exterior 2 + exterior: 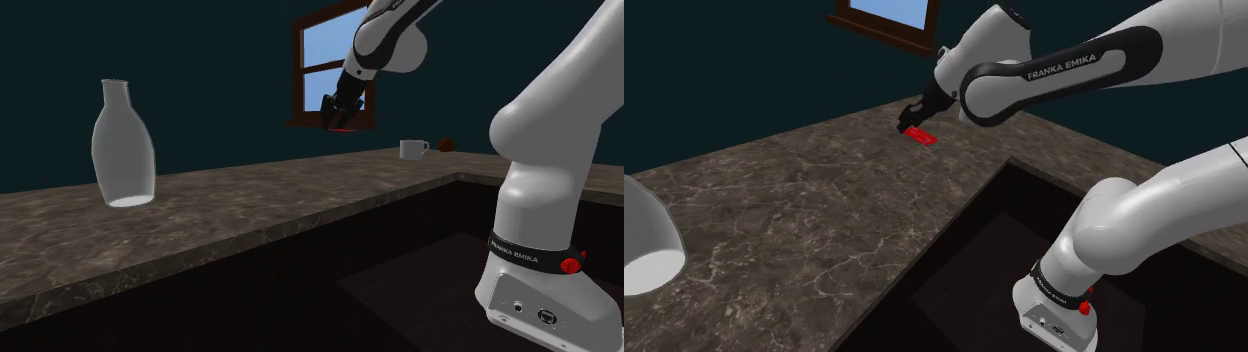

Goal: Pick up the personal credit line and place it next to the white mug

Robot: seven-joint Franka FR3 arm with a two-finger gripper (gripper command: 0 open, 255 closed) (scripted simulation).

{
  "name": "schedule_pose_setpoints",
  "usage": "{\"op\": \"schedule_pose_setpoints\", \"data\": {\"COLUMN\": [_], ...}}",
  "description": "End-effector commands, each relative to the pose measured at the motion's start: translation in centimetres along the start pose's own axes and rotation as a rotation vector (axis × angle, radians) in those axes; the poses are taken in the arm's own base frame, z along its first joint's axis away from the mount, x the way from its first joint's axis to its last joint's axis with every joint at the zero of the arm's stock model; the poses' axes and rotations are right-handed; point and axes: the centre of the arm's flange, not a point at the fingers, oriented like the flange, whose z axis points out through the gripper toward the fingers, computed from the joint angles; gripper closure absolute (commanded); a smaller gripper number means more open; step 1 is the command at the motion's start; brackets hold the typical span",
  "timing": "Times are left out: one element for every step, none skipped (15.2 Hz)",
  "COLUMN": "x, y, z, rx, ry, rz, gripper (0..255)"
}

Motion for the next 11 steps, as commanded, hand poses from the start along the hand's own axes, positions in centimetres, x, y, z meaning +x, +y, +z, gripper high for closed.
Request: {"op": "schedule_pose_setpoints", "data": {"x": [-0.6,-0.8,-1.1,-1.4,-1.6,-1.9,-2.2,-2.4,-2.7,-3.0,-3.2], "y": [2.5,3.8,5.1,6.4,7.7,8.9,10.2,11.5,12.8,14.0,15.3], "z": [-0.3,-0.5,-0.6,-0.8,-1.0,-1.2,-1.4,-1.6,-1.8,-2.0,-2.2], "rx": [0.001,0.001,0.001,0.001,0.001,0.001,0.001,0.001,0.001,0.001,0.001], "ry": [0.000,0.000,0.000,0.000,0.000,0.000,0.000,0.000,0.000,0.000,0.000], "rz": [-0.002,-0.002,-0.002,-0.002,-0.002,-0.002,-0.002,-0.002,-0.002,-0.002,-0.002], "gripper": [255,255,255,255,255,255,255,255,255,255,255]}}
